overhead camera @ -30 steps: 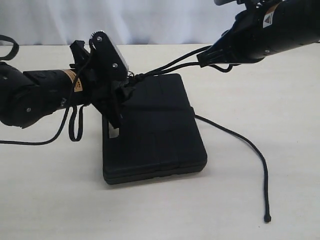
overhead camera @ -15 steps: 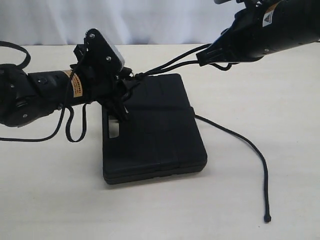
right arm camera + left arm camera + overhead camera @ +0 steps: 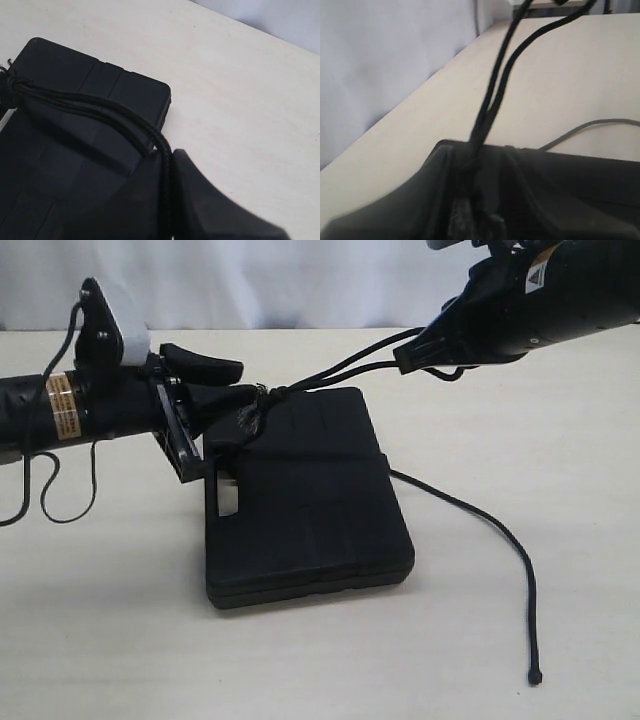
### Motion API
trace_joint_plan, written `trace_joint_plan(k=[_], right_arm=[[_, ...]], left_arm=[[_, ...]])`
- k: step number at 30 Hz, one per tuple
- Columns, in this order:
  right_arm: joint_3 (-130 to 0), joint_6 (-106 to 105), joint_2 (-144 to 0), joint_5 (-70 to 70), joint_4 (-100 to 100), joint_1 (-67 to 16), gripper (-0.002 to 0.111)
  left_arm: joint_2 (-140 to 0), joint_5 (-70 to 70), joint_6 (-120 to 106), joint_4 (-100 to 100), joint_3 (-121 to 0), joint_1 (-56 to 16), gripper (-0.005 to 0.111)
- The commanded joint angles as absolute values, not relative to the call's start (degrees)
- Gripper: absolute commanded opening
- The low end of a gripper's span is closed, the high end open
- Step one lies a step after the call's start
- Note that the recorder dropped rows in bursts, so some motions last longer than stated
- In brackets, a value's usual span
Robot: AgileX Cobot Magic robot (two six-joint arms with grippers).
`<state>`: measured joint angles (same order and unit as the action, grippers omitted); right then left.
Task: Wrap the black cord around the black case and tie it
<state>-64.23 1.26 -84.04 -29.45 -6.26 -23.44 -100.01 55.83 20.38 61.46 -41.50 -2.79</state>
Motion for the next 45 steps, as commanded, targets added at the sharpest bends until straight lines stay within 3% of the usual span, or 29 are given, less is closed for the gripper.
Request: trace_joint_plan(k=[1, 13, 21, 36, 39, 45], right_arm=[[-64.6, 1.0, -84.1, -29.9, -6.5, -23.2, 0.004], [-64.6, 1.0, -84.1, -30.8, -6.5, -23.2, 0.004], [-64.6, 0.8, -84.1, -29.9, -6.5, -23.2, 0.004], [-64.6, 0.8, -84.1, -29.9, -5.1, -23.2, 0.004], [-64.6, 0.8, -84.1, -29.9, -5.1, -23.2, 0.004], [-64.6, 0.8, -84.1, -29.9, -5.1, -23.2, 0.005]], left_arm=[[-103.4, 60.2, 12.5, 63.0, -41.5, -5.0, 0.030], [-107.5, 57.7, 4.1, 48.4, -41.5, -10.0, 0.032], [-107.5, 56.0, 1.2, 43.8, -41.5, -10.0, 0.051], [-112.7, 56.3, -4.2, 48.1, -45.4, -10.1, 0.051], [-113.0, 56.5, -3.8, 45.3, -45.4, -10.1, 0.041], [-113.0, 57.0, -2.5, 46.8, -45.4, -10.1, 0.000]])
